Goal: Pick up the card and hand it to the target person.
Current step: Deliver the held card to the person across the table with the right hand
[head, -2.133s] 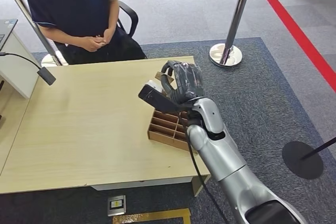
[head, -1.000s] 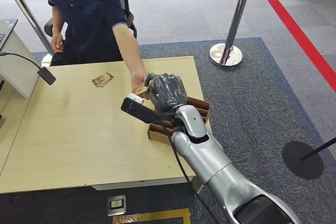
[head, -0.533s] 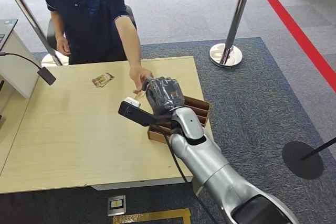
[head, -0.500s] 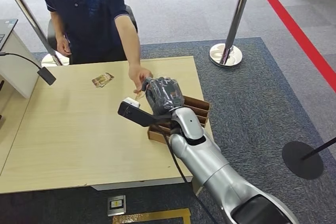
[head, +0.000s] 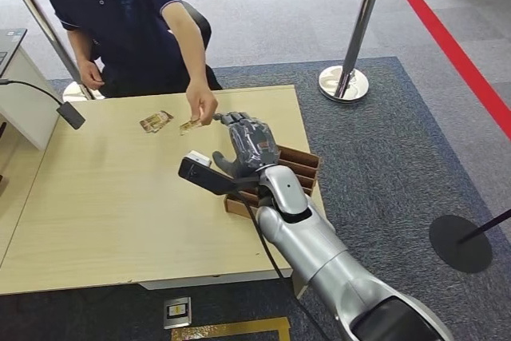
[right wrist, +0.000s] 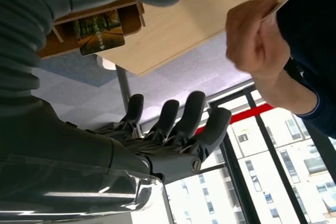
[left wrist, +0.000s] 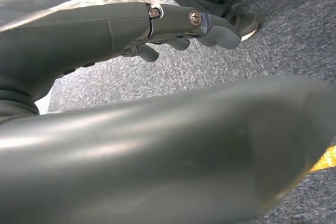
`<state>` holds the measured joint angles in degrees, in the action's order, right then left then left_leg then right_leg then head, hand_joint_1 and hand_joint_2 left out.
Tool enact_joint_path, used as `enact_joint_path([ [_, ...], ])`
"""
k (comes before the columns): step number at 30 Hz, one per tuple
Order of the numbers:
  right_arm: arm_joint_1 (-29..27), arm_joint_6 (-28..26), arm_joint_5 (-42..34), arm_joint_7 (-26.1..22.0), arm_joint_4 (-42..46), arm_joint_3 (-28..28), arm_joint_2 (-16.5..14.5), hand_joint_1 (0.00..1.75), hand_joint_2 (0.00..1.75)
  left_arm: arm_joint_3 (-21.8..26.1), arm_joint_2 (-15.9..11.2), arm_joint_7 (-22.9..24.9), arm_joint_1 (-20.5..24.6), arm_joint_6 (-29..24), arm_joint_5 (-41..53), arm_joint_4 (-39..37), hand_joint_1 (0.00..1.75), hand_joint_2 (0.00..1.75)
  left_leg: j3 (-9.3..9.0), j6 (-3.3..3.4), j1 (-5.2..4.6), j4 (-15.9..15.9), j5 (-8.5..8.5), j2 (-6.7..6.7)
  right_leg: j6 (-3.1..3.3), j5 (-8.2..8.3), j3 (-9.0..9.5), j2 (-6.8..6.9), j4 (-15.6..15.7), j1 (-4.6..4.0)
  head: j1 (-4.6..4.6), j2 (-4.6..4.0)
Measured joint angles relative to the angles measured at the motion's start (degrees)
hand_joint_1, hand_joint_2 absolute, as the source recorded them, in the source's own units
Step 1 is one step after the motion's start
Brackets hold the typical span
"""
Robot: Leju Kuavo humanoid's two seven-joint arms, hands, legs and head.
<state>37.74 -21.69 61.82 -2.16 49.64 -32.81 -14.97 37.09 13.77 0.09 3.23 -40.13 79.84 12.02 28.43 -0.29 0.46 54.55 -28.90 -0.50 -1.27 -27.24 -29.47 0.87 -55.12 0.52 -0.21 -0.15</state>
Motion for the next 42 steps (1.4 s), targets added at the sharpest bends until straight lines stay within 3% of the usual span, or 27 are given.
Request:
enact_joint_path([
  [9,-3.1,-5.99,1.32,0.76,3.36,0.47,3.1,0.0,0.0,0.03,0.02,0.27,-0.14,0.0,-0.8,0.0,0.0,0.0,-0.01,-0.01,-0.01,0.01,0.01,0.01,0.0,0.0,-0.01,0.0,0.01,0.0,0.01,0.0],
  [14,-10.49,-12.34,2.5,1.39,10.34,3.89,7.42,0.0,0.0,0.3,0.03,0.23,-0.29,0.0,-1.71,0.0,0.0,0.0,0.02,0.02,-0.01,0.02,-0.03,0.03,-0.01,-0.01,-0.02,0.0,0.08,0.01,0.01,0.0],
  [18,-18.94,-17.01,4.41,2.21,17.85,10.17,10.67,0.0,0.0,1.11,0.07,-0.13,-0.49,0.0,-2.47,0.01,0.0,0.0,0.06,0.06,-0.01,0.02,-0.07,0.05,-0.04,-0.02,-0.03,0.0,0.11,0.02,-0.03,0.0],
  [22,-29.27,-18.29,-0.41,-5.1,27.59,23.38,10.47,0.0,0.0,2.24,0.25,-0.19,-0.77,-0.01,-2.72,0.14,0.0,0.0,0.13,0.09,-0.02,0.02,-0.1,0.1,-0.09,-0.06,-0.06,0.01,0.14,0.02,-0.03,0.0],
  [26,-35.74,-18.48,-8.59,-13.56,33.33,43.23,7.17,0.0,0.0,3.64,0.38,0.35,-0.91,-0.02,-2.53,0.17,0.0,0.0,0.16,0.09,-0.02,0.02,-0.12,0.09,-0.11,-0.07,-0.09,0.01,0.14,0.03,-0.03,0.0],
  [29,-38.17,-18.52,-10.76,-16.48,33.33,56.72,5.51,0.0,0.0,4.52,0.46,0.75,-0.92,-0.02,-2.44,0.16,0.0,0.0,0.15,0.1,-0.03,0.02,-0.15,0.06,-0.11,-0.07,-0.09,0.01,0.15,0.04,-0.03,0.0],
  [33,-37.82,-18.24,-10.53,-15.98,24.47,71.82,6.46,0.0,0.0,5.47,0.5,0.27,-0.88,-0.02,-2.83,0.11,0.0,1.75,0.13,0.11,-0.04,0.02,-0.15,0.05,-0.11,-0.07,-0.06,0.01,0.16,0.04,-0.04,0.0],
  [39,-35.27,-17.12,-6.56,-8.96,-0.84,83.92,11.76,0.0,0.0,6.24,0.49,-2.95,-0.63,1.47,-3.81,0.06,0.0,1.75,0.05,0.12,-0.03,0.01,-0.16,0.02,-0.11,-0.07,-0.02,0.01,0.16,0.04,-0.04,0.0],
  [42,-34.59,-12.15,-5.62,-2.45,-13.28,87.25,12.81,0.0,0.0,6.66,0.45,-5.0,-0.39,3.79,-4.02,-0.01,0.0,1.75,0.04,0.1,0.02,0.01,-0.16,0.04,-0.08,-0.09,-0.01,0.01,0.15,0.02,-0.04,0.0],
])
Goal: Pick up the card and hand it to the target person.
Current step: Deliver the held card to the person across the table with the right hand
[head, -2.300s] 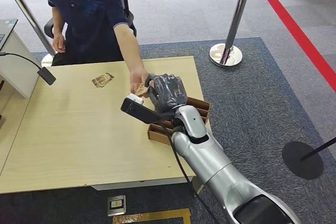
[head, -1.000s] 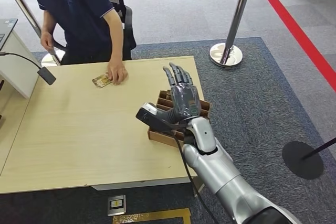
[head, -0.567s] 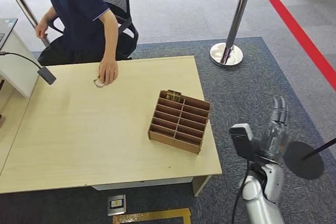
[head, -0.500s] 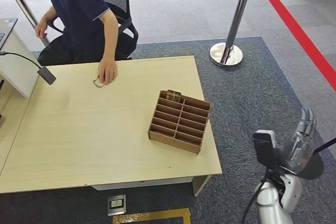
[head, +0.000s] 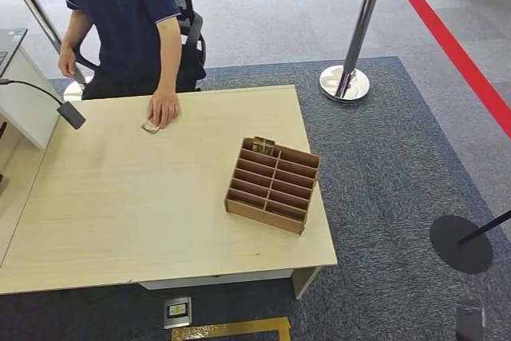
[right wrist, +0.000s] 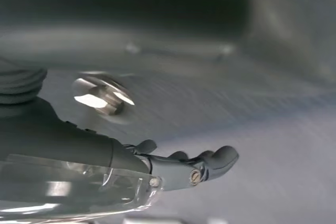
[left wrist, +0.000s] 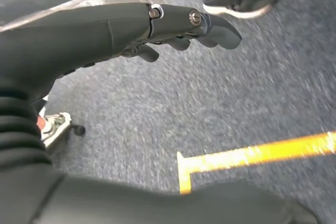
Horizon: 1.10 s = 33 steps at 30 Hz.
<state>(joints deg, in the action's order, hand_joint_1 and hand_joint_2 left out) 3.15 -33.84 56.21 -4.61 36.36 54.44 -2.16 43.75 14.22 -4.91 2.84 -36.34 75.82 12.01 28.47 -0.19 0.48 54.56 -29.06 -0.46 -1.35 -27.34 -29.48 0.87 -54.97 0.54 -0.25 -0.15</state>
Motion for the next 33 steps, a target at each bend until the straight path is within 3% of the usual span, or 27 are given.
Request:
enact_joint_path([
  [1,0.01,2.25,-0.05,2.76,-3.56,0.91,-0.04,0.0,0.0,0.11,-0.03,-0.52,0.05,0.86,0.08,-0.03,0.0,1.75,0.0,-0.02,0.02,-0.01,0.0,0.0,0.02,-0.01,0.0,0.0,-0.01,0.0,0.01,0.0],
  [5,0.09,8.23,-0.67,10.95,-13.34,3.52,-1.16,0.0,1.75,0.2,-0.12,-1.22,0.22,2.51,0.75,-0.05,0.0,1.75,-0.01,-0.07,0.04,-0.04,0.01,-0.01,0.09,-0.06,-0.02,0.0,-0.08,-0.06,0.03,0.0],
  [8,0.33,11.42,-0.65,12.97,-17.52,4.61,-2.42,0.0,1.75,0.2,-0.19,-1.32,0.25,2.65,0.9,-0.05,0.0,1.75,-0.01,-0.08,0.05,-0.05,0.02,-0.02,0.1,-0.06,-0.02,0.0,-0.1,-0.08,0.01,0.0],
  [14,0.57,14.82,-2.61,9.32,-20.8,3.7,-4.54,0.0,1.75,-1.26,-0.93,-1.31,-0.06,4.09,-1.88,-0.05,0.0,1.75,-0.04,-0.08,0.01,-0.05,0.02,-0.02,0.09,-0.06,0.01,0.0,-0.1,-0.05,0.01,0.0],
  [28,-1.46,19.63,-16.08,7.99,-21.13,-8.21,-3.69,0.0,1.75,-10.72,-4.45,0.26,-2.33,12.15,-20.48,1.25,0.0,1.75,-0.04,-0.07,-0.01,-0.05,0.01,-0.02,0.09,-0.06,-0.01,0.0,-0.09,-0.03,0.01,0.0],
  [32,-2.38,20.99,-20.0,7.58,-20.84,-12.39,-3.1,0.0,0.0,-13.79,-5.37,0.66,-3.25,14.49,-25.89,1.89,0.0,1.75,-0.04,-0.07,-0.02,-0.05,0.01,-0.03,0.09,-0.06,-0.01,0.0,-0.09,-0.03,0.01,0.0],
  [33,-2.59,21.32,-20.9,7.53,-20.74,-13.38,-2.99,0.0,0.0,-14.5,-5.58,0.75,-3.46,15.03,-27.13,2.06,0.0,1.75,-0.04,-0.07,-0.02,-0.05,0.01,-0.03,0.09,-0.06,-0.01,0.0,-0.09,-0.02,0.01,0.0],
])
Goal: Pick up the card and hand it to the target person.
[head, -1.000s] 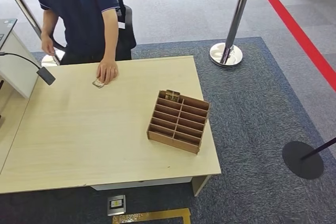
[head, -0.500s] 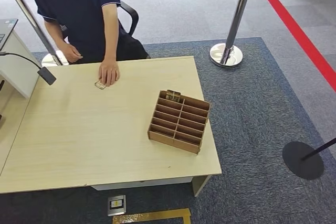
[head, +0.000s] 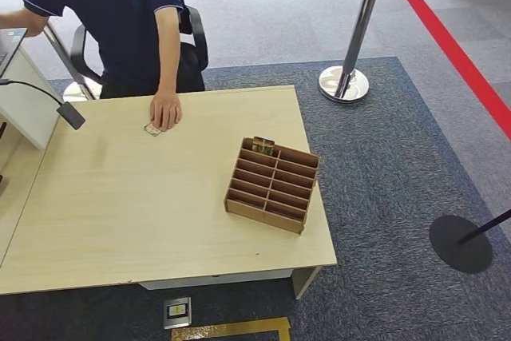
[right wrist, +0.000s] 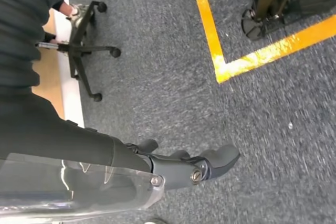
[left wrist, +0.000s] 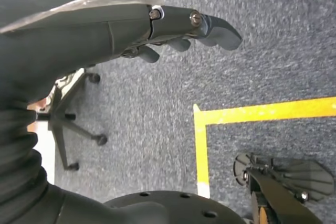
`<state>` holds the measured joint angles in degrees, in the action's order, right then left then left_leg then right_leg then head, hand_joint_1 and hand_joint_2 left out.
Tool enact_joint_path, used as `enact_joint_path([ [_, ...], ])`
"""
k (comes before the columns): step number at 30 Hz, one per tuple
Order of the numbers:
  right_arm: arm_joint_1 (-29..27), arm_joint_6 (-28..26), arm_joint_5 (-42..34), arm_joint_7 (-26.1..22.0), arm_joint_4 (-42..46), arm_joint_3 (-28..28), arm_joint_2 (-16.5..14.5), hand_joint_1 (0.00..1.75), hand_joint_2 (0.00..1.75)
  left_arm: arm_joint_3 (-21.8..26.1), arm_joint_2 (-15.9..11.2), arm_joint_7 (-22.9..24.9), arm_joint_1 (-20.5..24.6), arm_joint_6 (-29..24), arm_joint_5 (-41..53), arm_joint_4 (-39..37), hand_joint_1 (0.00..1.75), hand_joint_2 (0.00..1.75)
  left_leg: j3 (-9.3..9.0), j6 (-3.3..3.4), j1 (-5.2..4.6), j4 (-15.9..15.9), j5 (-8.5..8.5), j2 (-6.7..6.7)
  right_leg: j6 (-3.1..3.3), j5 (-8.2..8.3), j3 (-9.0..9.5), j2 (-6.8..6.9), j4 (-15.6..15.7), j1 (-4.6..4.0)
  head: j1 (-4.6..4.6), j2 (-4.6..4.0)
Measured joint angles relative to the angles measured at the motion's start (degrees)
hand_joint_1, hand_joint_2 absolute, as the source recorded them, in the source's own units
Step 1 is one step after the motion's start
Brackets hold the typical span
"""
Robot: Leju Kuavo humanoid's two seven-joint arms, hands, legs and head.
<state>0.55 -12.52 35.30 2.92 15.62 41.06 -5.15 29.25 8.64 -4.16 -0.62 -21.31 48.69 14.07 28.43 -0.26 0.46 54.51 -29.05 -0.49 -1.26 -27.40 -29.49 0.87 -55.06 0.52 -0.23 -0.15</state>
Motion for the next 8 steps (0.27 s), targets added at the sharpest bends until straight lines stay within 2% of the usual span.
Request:
enact_joint_path([
  [2,-0.44,0.67,-1.91,-0.11,0.18,-2.09,0.26,0.0,0.0,-1.5,-0.48,0.25,-0.44,1.12,-2.64,0.36,0.0,1.75,0.0,0.0,0.0,0.0,0.0,0.0,0.0,0.0,0.0,0.0,0.0,0.0,0.0,0.0],
  [6,-1.34,1.99,-5.66,-0.43,0.71,-6.24,0.78,0.0,0.0,-4.48,-1.32,0.69,-1.27,3.38,-7.87,1.1,0.0,0.0,0.0,0.0,0.0,0.0,0.0,0.0,0.0,0.0,0.0,0.0,0.0,0.0,0.0,0.0],
  [8,-1.67,2.5,-7.11,-0.54,0.93,-7.84,0.99,0.0,0.0,-5.59,-1.66,0.88,-1.54,4.27,-9.91,1.37,0.0,0.0,0.0,0.0,0.0,0.0,0.0,0.0,0.0,0.0,0.0,0.0,0.0,0.0,0.01,0.0],
])
